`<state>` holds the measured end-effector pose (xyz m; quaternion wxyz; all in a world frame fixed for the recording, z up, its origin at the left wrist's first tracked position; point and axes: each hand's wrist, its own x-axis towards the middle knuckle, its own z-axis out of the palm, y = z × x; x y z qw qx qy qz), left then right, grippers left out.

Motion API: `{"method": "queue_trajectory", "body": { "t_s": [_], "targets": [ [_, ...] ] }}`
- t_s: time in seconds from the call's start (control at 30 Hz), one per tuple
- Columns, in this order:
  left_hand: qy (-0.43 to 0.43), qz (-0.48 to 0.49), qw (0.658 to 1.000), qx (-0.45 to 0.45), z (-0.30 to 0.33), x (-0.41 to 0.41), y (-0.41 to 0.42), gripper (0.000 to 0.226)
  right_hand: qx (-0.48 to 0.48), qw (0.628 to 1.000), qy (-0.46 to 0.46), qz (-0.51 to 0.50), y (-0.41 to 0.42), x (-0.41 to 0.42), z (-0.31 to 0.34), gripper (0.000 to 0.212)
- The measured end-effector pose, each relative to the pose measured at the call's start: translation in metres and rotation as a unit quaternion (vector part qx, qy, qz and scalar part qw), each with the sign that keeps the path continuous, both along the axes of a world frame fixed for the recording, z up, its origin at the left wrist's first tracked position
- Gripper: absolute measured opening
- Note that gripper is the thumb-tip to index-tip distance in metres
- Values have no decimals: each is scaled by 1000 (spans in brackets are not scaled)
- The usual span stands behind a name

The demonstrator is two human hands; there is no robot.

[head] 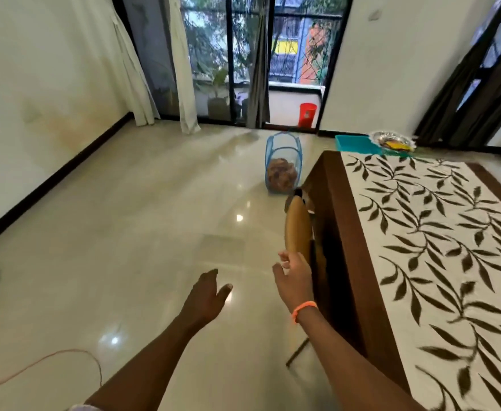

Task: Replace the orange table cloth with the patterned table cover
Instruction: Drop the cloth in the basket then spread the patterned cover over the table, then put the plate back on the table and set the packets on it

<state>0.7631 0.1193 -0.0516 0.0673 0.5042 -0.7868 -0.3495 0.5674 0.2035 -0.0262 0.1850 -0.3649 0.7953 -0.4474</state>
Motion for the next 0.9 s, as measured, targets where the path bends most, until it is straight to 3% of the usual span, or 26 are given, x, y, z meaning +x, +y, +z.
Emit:
{"method": "queue_trajectory", "body": {
  "t_s": [0.27,0.37,0.53,0.67,0.9],
  "targets": [
    [70,-47,996,15,8,-89,-218,64,-16,996,53,-64,-201,-61,24,22],
    [87,-48,994,44,17,-121,-302,62,20,994,24,-109,-267,-87,23,22],
    [88,-91,991,48,36,-194,-427,56,-6,978,-29,-205,-361,-143,24,18],
    [110,-108,985,79,45,-267,-493,52,-9,965,-55,-258,-413,-195,21,9],
    [95,-150,977,117,32,-424,-602,48,-15,936,-96,-338,-517,-342,5,12]
  ]
}}
